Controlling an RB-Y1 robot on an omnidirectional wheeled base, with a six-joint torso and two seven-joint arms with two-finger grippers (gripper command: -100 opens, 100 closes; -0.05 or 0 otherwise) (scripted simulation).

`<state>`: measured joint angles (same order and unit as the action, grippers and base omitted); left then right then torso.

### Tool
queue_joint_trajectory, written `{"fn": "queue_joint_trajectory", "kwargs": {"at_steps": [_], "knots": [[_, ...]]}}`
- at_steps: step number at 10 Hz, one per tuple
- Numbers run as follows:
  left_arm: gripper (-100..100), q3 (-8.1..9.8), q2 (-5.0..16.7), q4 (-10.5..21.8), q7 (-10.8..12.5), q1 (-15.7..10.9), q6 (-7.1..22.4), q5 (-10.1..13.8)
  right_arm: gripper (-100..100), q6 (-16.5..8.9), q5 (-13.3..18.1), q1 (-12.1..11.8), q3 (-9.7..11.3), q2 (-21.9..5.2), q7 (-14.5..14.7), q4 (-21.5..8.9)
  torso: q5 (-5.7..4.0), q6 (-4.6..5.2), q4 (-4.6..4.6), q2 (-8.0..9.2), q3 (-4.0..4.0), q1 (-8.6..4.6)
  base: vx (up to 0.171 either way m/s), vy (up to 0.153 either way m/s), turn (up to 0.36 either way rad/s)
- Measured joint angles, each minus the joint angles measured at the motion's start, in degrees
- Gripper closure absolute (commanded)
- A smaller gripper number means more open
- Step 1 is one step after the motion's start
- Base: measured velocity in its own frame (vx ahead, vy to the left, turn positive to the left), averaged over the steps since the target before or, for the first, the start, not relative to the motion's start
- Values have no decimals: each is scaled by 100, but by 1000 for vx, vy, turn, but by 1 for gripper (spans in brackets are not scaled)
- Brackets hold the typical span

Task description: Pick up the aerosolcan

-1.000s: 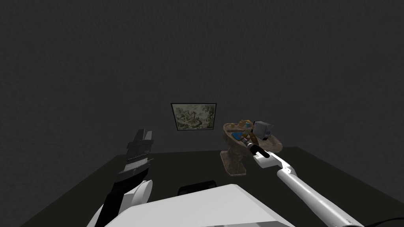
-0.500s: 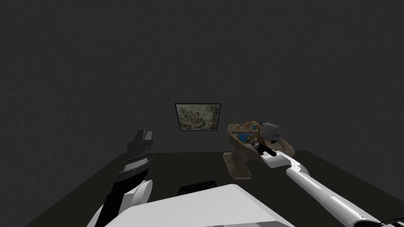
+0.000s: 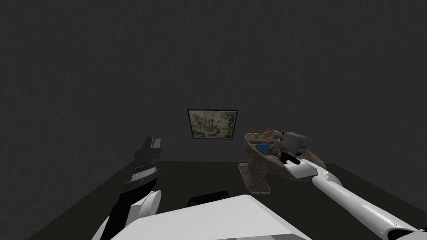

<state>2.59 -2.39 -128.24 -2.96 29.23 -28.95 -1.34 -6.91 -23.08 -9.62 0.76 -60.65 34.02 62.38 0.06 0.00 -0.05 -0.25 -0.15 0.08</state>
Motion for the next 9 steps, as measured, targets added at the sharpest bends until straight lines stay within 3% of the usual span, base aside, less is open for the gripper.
{"fn": "queue_joint_trajectory", "kwargs": {"at_steps": [2, 4, 5, 6, 7, 8, 9], "knots": [[0, 0, 0, 0, 0, 0, 0, 0, -100, -217, 15, -127, -102, -187, 187, -54, 0, 2, -1, -2, -1, -1, 52, 23, 23], [0, 0, 0, 0, 0, 0, 0, 0, -100, -249, -57, -83, -11, -335, 252, -230, -4, 2, 2, 10, 5, -14, 24, -14, 18], [0, 1, 1, 0, 0, 0, 0, 0, -100, -336, 31, -154, -130, -324, 308, -197, -6, 3, 3, 13, 7, -23, 18, -29, 2], [0, 1, 1, 0, 0, 0, 0, 0, -100, -343, -14, -149, -86, -393, 335, -272, -7, 3, 3, 15, 8, -26, 7, -11, 0], [0, 1, 0, 0, 0, 0, 0, 0, 0, -334, -24, -147, -75, -404, 337, -286, -7, 2, 3, 18, 10, -20, 0, 0, 0], [0, 0, 0, 0, 0, 0, 0, 0, -100, -335, -23, -147, -76, -402, 337, -284, -6, 3, 4, 21, 12, -17, 53, -6, -291], [0, 1, 0, 0, 0, 1, 0, 0, -100, -227, -109, 64, 147, -465, 300, -436, -5, 10, 2, 8, 5, -17, 69, 8, -122]]}}
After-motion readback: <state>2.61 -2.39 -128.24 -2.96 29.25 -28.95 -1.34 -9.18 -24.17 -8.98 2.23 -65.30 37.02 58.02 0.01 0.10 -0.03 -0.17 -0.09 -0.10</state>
